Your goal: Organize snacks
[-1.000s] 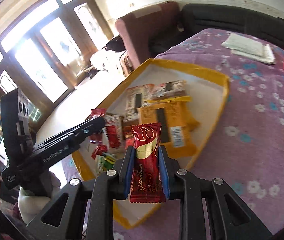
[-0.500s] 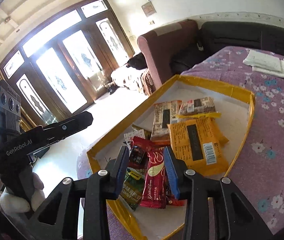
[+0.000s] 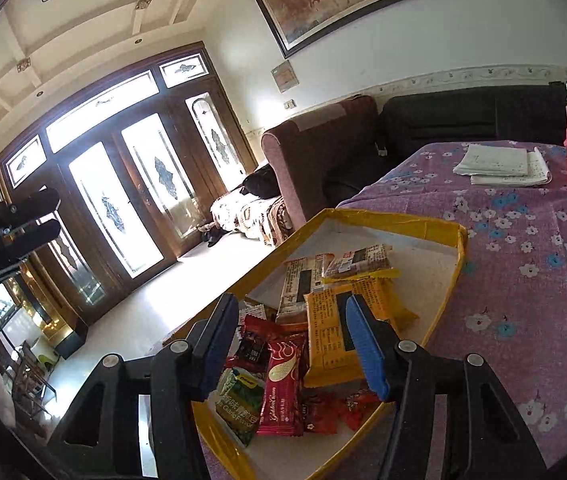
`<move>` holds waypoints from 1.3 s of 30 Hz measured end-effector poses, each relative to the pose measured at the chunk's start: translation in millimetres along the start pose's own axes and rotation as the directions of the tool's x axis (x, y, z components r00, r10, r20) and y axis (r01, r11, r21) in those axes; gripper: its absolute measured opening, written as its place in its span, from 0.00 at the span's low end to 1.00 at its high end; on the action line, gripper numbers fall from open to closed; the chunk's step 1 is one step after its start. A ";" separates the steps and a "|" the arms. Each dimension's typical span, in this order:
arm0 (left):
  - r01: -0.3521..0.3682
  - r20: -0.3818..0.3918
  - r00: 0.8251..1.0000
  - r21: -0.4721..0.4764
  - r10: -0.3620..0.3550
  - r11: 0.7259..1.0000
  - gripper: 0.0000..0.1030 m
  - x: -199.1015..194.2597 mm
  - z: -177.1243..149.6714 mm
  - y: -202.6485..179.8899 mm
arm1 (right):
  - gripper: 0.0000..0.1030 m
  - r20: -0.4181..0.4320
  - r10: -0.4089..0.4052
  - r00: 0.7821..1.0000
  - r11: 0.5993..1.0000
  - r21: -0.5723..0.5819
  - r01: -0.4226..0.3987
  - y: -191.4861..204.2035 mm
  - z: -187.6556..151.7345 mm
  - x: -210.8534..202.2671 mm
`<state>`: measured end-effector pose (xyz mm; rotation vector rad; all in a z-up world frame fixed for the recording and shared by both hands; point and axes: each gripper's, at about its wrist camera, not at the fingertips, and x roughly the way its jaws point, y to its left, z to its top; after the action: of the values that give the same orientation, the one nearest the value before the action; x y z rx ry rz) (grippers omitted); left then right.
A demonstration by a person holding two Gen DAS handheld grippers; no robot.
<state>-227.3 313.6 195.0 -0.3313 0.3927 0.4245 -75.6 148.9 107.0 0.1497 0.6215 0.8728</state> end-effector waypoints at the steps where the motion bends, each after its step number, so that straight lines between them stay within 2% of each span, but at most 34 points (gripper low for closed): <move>1: -0.016 0.004 1.000 0.012 0.015 1.000 0.57 -3.2 0.1 -3.2 | 0.56 0.010 -0.009 1.000 1.000 -0.007 0.009 -0.9 -1.1 -2.0; 3: -0.066 0.035 0.997 0.035 0.065 0.997 0.62 -12.6 -0.7 -8.3 | 0.56 0.031 -0.037 0.999 0.999 -0.026 0.038 -1.0 -2.4 -3.8; 5: -0.117 0.068 0.991 0.050 0.113 0.992 0.74 -24.4 -1.9 -11.1 | 0.57 0.036 -0.045 0.998 0.998 -0.036 0.046 -0.3 -2.9 -4.4; 7: -0.150 0.088 0.986 0.065 0.145 0.986 0.74 -33.3 -2.6 -14.9 | 0.57 0.038 -0.048 0.998 0.998 -0.045 0.049 1.2 -4.4 -7.1; 10: -0.169 0.090 0.983 0.103 0.160 0.980 0.81 -38.5 -8.6 -27.2 | 0.57 0.060 -0.058 0.997 0.995 -0.075 0.062 6.9 -5.7 -13.9; 14: -0.105 0.059 0.994 0.171 0.096 0.980 0.81 -29.9 -26.0 -52.7 | 0.57 0.072 -0.017 0.997 0.995 -0.095 0.024 17.1 1.8 -32.2; 16: -0.030 0.035 0.999 0.176 0.024 0.984 0.81 -20.0 -35.7 -68.6 | 0.57 0.074 -0.025 0.997 0.995 -0.098 0.032 18.6 8.0 -45.5; 18: 0.053 -0.006 0.999 0.178 -0.052 0.983 0.81 -11.7 -43.6 -88.6 | 0.58 0.084 -0.080 0.993 0.993 -0.078 0.086 11.4 8.4 -71.5; 19: 0.086 -0.022 0.996 0.185 -0.083 0.979 0.81 -7.7 -47.9 -100.0 | 0.62 0.092 -0.107 0.990 0.992 -0.054 0.112 4.7 6.5 -84.3; 22: 0.144 -0.053 0.989 0.252 -0.135 0.957 0.81 0.3 -63.2 -139.4 | 0.65 0.114 -0.240 0.964 0.970 0.005 0.241 -24.6 -4.9 -130.8; 25: 0.157 -0.069 0.987 0.303 -0.143 0.940 0.81 2.8 -75.2 -165.6 | 0.67 0.112 -0.338 0.934 0.940 0.073 0.332 -52.4 -17.0 -166.5; 29: 0.143 -0.103 0.988 0.343 -0.114 0.929 0.81 11.0 -86.4 -177.8 | 0.67 0.112 -0.396 0.911 0.917 0.092 0.387 -65.8 -27.0 -190.2; 32: 0.104 -0.125 0.990 0.336 -0.066 0.936 0.81 18.0 -86.6 -168.3 | 0.67 0.097 -0.364 0.926 0.930 0.093 0.356 -63.1 -26.0 -183.0; 36: 0.066 -0.143 0.989 0.310 -0.022 0.948 0.81 25.1 -85.5 -151.2 | 0.67 0.048 -0.298 0.953 0.952 0.086 0.293 -48.3 -25.1 -145.7; 39: 0.052 -0.153 0.988 0.296 -0.006 0.954 0.81 32.6 -85.8 -143.6 | 0.67 0.010 -0.262 0.965 0.962 0.085 0.260 -41.8 -29.8 -127.2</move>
<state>-159.8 167.6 138.6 -0.0728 0.5917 0.3058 -125.4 22.3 124.3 0.1481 0.6415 0.5897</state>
